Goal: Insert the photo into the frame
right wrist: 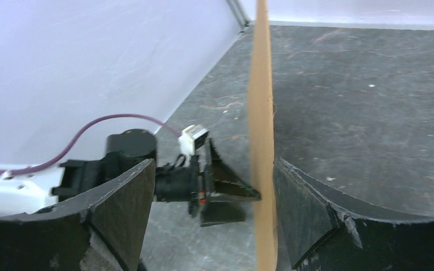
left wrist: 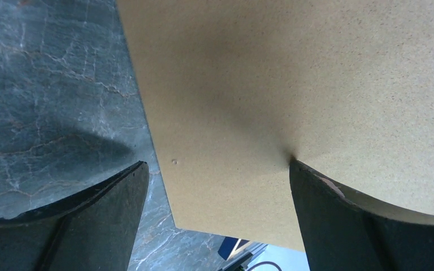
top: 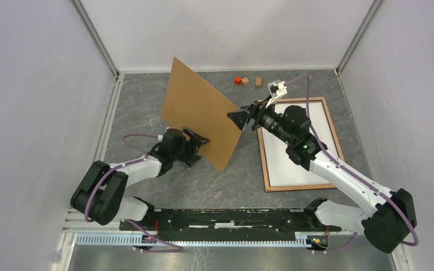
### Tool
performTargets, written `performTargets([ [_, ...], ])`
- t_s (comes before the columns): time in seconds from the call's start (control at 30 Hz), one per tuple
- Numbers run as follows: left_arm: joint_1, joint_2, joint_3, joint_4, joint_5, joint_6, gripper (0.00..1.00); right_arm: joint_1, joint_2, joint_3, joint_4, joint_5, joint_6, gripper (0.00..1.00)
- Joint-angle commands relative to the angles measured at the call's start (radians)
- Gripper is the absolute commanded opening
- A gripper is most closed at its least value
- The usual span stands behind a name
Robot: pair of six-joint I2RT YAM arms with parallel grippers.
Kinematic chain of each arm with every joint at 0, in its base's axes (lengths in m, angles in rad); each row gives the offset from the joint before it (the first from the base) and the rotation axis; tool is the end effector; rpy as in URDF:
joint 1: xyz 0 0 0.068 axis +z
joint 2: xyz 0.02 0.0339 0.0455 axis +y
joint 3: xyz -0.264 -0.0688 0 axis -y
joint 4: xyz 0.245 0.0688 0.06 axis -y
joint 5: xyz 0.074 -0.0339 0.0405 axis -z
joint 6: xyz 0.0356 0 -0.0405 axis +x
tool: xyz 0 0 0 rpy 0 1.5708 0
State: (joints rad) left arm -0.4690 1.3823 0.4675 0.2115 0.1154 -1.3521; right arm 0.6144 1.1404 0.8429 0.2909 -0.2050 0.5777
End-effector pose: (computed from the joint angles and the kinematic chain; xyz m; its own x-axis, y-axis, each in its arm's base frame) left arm 0.2220 -0.1171 0.1445 -0.6399 -0.7628 -0.0928 -0.4488 0.4690 -0.7607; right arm 0.2169 0.1619 0.3383 -0.4036 0.3696 -0.8370 -0.6092 0.5740 0.5472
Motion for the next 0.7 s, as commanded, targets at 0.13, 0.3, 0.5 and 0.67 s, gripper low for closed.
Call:
performTargets([
  [0.13,-0.037,-0.046,-0.078,-0.057,-0.004,0.02,1.0,0.194,-0.04,-0.05,-0.173,-0.13,0.104,0.81],
  [0.3,-0.037,-0.121,-0.089,-0.09,-0.011,0.071,1.0,0.228,-0.076,-0.036,-0.163,-0.094,0.099,0.82],
  [0.5,-0.037,-0.234,-0.074,-0.162,-0.029,0.146,1.0,0.293,-0.039,-0.052,-0.162,0.066,0.011,0.83],
  [0.67,-0.036,-0.312,-0.072,-0.231,-0.052,0.162,1.0,0.481,0.006,-0.075,-0.099,0.578,-0.156,0.78],
])
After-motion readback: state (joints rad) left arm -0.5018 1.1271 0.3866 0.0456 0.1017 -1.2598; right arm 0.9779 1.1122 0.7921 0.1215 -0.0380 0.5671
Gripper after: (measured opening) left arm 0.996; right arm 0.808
